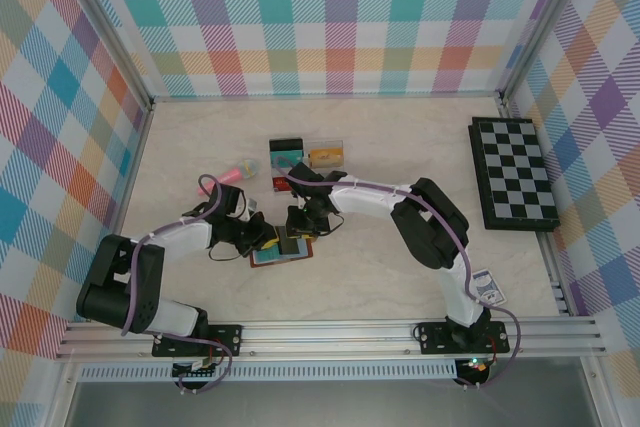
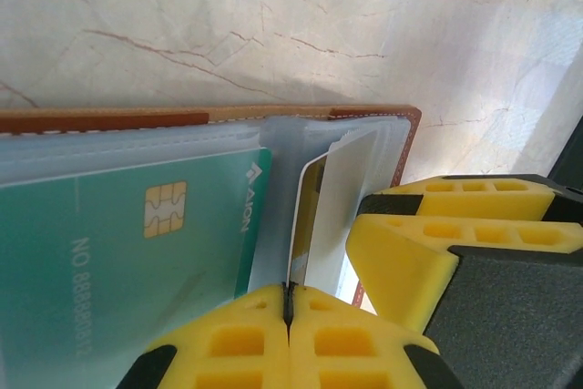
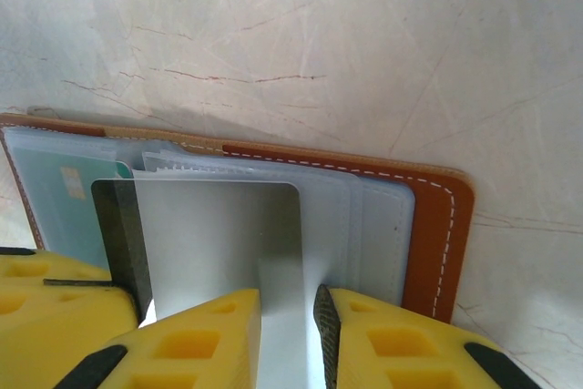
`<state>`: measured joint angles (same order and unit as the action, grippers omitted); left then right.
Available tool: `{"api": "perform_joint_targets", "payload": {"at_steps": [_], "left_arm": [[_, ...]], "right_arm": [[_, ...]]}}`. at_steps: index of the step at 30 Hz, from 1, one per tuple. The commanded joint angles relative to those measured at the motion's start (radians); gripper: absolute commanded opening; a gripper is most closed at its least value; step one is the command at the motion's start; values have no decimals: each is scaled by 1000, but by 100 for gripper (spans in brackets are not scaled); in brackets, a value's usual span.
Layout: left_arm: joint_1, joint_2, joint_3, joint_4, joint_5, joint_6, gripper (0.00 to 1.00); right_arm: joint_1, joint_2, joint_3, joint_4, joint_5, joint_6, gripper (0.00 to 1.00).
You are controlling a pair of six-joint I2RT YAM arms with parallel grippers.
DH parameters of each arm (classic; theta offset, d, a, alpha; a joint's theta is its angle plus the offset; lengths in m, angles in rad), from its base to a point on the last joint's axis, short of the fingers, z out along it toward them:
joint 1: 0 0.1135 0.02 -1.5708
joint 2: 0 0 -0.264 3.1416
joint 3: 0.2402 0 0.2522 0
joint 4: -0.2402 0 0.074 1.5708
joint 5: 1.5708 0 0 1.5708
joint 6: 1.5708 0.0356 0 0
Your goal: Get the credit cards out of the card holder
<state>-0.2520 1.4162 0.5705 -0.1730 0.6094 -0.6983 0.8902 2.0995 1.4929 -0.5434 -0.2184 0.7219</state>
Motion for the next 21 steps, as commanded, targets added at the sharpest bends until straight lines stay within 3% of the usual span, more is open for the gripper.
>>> {"api": "perform_joint_targets", "payload": {"at_steps": [1,10,17,21], "left_arm": [[9,-26,11,-55,-32,29,0],[8,-116,61,-219,-110,77,0],[8,-259,180,-429,-215,144,0],[8,-309,234,-418,-153,156,0]], "right_arm": [[-4,33,-5,-44,14,7,26],[-25,-41,-43,39,-9,-5,28],[-76,-229,-98,215,-91,-48,41],[-135,-336,-193,358,-206,-40,49]]}}
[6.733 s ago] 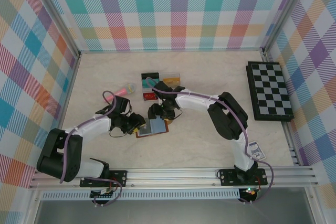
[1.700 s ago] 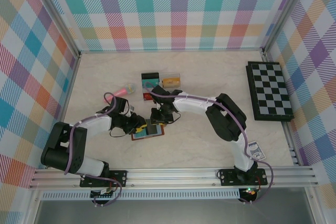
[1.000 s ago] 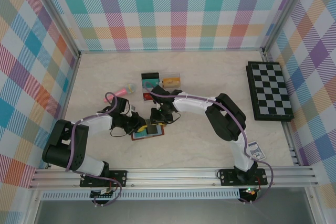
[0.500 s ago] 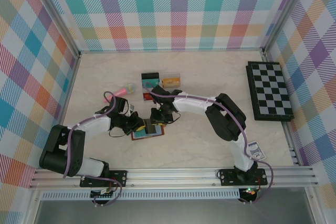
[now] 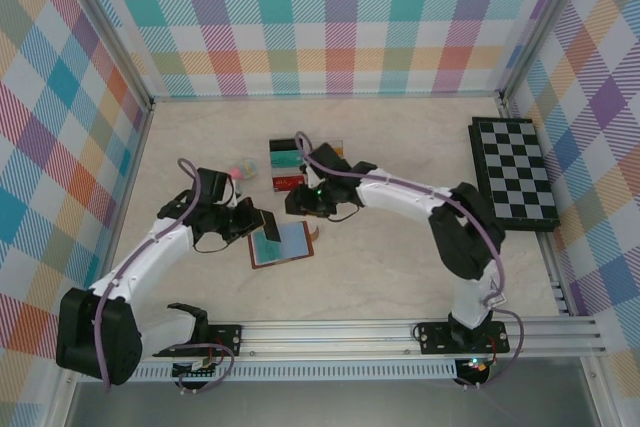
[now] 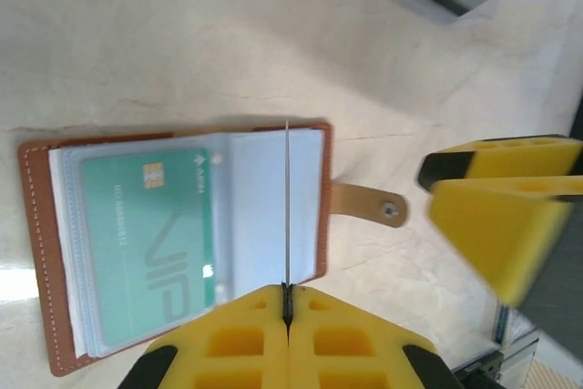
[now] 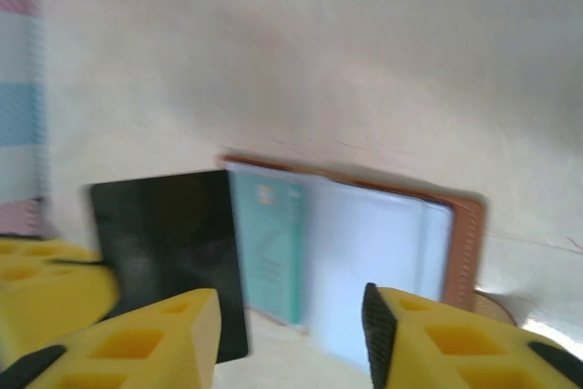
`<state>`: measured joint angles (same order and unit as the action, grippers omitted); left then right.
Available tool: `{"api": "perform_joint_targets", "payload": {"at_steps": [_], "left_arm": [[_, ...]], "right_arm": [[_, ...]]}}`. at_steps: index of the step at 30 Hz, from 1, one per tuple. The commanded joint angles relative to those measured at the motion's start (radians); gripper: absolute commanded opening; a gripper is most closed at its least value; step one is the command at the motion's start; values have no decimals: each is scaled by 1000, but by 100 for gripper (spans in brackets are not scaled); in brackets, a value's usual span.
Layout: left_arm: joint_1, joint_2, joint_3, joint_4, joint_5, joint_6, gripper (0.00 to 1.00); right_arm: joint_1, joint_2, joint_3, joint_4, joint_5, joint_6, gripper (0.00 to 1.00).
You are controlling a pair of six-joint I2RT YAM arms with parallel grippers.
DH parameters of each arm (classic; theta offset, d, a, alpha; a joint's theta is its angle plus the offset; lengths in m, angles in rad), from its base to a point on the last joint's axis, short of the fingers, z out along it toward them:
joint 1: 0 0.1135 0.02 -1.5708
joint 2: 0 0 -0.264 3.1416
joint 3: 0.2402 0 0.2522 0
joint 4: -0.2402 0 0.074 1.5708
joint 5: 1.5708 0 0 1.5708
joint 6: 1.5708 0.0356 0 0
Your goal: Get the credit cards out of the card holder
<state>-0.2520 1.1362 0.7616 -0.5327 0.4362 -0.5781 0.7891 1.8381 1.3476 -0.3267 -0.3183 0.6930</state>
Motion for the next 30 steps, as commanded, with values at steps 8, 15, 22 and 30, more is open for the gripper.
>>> {"api": "perform_joint_targets", "payload": {"at_steps": [8,15,22,30], "left_arm": [[-48,-1,115,205,249,-40,0],[-121,92,152,442,325,-137,0],[-128,124,160,598,387,-195,0],[-128,114,129,674,388,-241,0]], "right_arm": [[-181,-159,-222,435,-420,70,61],[-257,-204,-258,543,-589,103,60],[-301,-244,-303,686,-687,199,47],[-300,-273,-322,760,-670,251,16]]}}
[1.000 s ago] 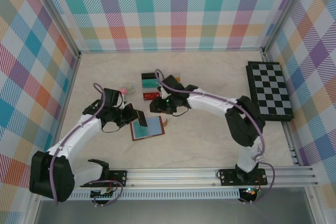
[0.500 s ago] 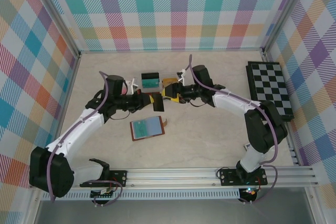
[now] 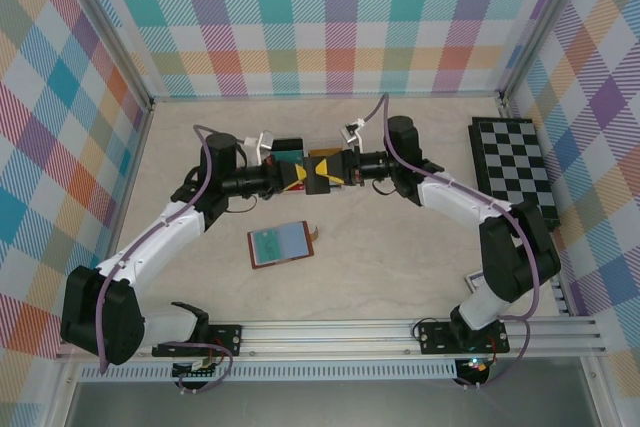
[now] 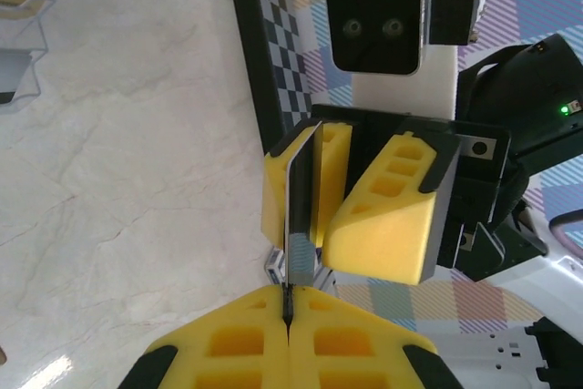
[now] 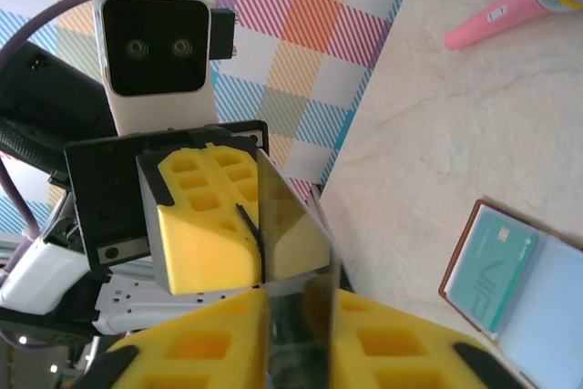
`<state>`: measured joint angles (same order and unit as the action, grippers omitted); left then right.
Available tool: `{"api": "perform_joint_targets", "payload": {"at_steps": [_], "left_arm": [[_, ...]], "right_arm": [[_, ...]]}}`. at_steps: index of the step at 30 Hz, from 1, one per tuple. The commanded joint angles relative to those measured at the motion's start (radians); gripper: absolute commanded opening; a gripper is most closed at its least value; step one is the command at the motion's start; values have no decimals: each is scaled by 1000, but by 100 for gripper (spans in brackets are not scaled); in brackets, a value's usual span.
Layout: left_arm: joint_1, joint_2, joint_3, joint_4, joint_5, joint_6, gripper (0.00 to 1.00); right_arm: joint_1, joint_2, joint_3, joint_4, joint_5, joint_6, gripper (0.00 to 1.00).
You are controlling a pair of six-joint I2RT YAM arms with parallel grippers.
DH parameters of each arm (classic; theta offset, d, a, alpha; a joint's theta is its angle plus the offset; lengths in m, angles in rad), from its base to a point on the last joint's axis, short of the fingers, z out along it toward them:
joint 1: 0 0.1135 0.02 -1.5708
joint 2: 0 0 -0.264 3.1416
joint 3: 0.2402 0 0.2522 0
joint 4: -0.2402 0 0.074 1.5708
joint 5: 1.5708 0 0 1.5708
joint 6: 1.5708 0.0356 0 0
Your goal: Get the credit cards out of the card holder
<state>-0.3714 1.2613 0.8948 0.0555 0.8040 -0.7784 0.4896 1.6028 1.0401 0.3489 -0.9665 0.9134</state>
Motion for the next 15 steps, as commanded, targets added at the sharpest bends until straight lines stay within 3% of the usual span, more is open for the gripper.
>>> {"api": "perform_joint_targets", "payload": {"at_steps": [1,4,10,15], "left_arm": [[-9,-12,-14,113,19,-64,0],[-13,-25,-45,211,-10,-145,4],[-46,-96,-100,282,-147,-264,39],[-68,-105,-137,363,-207,-366,48]], "right_arm": [[0,-38,-18,94,-9,46,13],[0,-36,-36,141,37,113,0],[7,-28,-72,289,153,287,0],[17,-23,-72,343,228,367,0]]}}
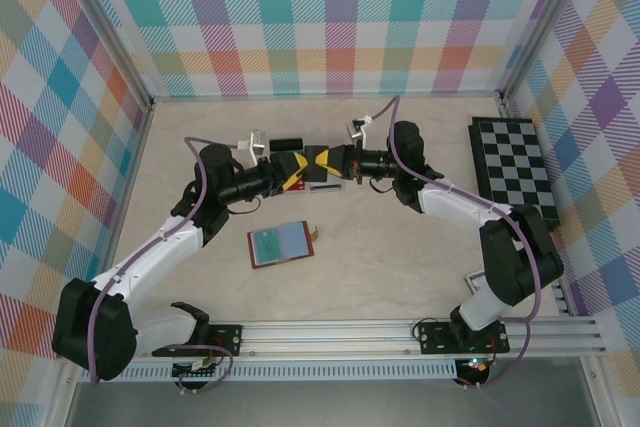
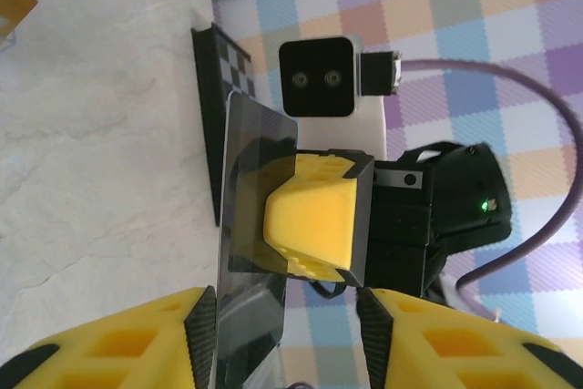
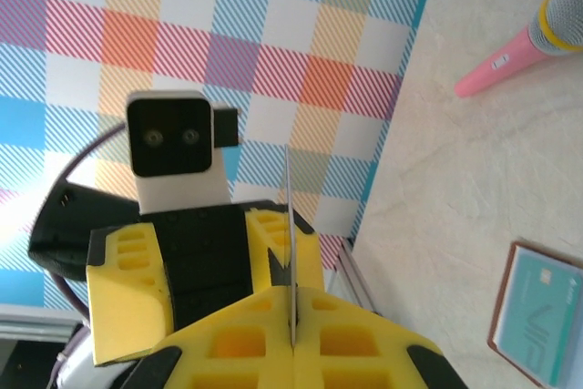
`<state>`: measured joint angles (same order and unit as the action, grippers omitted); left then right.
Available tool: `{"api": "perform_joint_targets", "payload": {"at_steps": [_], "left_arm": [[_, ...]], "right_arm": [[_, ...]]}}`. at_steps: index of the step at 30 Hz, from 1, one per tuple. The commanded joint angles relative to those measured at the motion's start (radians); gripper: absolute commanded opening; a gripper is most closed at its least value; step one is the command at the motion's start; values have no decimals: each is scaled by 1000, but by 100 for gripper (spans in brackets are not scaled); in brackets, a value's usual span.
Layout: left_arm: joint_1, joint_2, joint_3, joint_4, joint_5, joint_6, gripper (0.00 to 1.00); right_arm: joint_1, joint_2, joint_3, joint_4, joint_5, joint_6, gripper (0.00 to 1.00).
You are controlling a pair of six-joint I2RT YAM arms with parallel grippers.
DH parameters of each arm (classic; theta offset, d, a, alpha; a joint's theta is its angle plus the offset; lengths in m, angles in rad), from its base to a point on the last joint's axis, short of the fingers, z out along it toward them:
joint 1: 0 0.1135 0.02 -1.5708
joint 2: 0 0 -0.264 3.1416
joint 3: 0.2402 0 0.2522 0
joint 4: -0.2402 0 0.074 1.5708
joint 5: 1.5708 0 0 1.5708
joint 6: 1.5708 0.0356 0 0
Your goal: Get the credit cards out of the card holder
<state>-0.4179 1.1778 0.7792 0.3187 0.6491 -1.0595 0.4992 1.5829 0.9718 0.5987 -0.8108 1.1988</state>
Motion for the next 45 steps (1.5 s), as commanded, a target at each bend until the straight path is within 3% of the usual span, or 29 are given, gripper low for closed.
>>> {"api": "perform_joint_targets", "payload": {"at_steps": [1,6,16,21,23,27,31,35,37,45], "left_arm": [[-26,-22,-25,103,-61,-94,48],[-51,-16,-35,146,-75,-134,42],[-56,1,-28,160,-97,-114,6],[-56,9,-5,90,-100,-54,0],[-54,3,15,33,-107,-3,0],[-52,-9,128,-305,-183,249,0],[-51,14,262,-681,-341,541,0],[-48,72,339,-821,-447,741,0],[-48,104,368,-837,-446,834,0],[-46,268,563,-915,-472,1152,0]], "right_arm": [[8,-1,-4,99,81,95,0],[10,8,-1,125,102,137,0],[13,14,6,123,89,144,0],[14,-5,5,68,90,111,1],[13,-24,17,-27,88,62,11],[12,-107,43,-349,187,-110,51],[5,-194,67,-631,343,-280,75],[-8,-259,50,-747,456,-390,96],[-17,-286,34,-769,486,-427,100],[-57,-342,11,-855,536,-508,100]]}}
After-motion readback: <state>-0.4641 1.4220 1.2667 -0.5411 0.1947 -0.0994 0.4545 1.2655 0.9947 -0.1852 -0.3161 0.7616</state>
